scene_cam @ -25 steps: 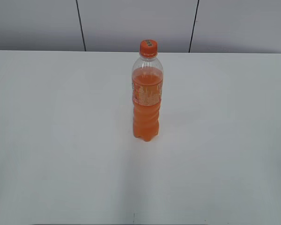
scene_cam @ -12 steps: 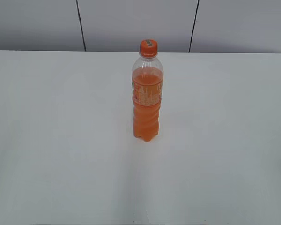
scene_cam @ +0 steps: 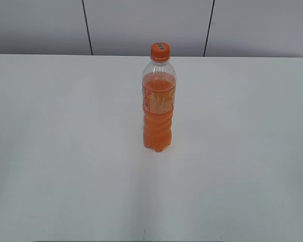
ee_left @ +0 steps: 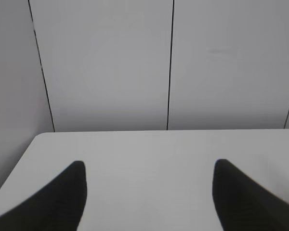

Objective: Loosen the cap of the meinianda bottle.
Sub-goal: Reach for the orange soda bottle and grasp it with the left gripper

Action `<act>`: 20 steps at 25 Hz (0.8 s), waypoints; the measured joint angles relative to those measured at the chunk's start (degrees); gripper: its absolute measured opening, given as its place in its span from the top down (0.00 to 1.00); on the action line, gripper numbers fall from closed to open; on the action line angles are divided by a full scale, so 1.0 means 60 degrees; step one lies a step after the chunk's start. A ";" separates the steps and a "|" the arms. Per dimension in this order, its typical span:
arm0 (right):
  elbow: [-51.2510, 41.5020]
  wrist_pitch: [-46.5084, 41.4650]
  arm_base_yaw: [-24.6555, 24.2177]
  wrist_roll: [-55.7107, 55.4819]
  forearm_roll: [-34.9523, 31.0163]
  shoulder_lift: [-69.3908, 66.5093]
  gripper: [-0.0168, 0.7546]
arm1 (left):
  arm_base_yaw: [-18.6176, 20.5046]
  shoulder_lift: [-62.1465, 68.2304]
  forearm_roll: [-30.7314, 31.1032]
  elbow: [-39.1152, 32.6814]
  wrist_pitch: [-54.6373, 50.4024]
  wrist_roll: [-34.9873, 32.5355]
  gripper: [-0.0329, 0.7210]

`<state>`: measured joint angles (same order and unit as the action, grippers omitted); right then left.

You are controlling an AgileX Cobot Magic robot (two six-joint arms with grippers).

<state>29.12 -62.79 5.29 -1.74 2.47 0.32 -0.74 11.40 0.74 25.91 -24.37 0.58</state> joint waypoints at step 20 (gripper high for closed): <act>0.0000 0.0000 0.0000 0.0000 0.0000 0.0000 0.22 | 0.0000 0.2858 0.0003 -0.0029 0.3440 0.0000 0.29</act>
<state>29.12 -62.79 5.29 -1.74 2.47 0.32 -0.74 28.55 0.76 25.74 -3.73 0.58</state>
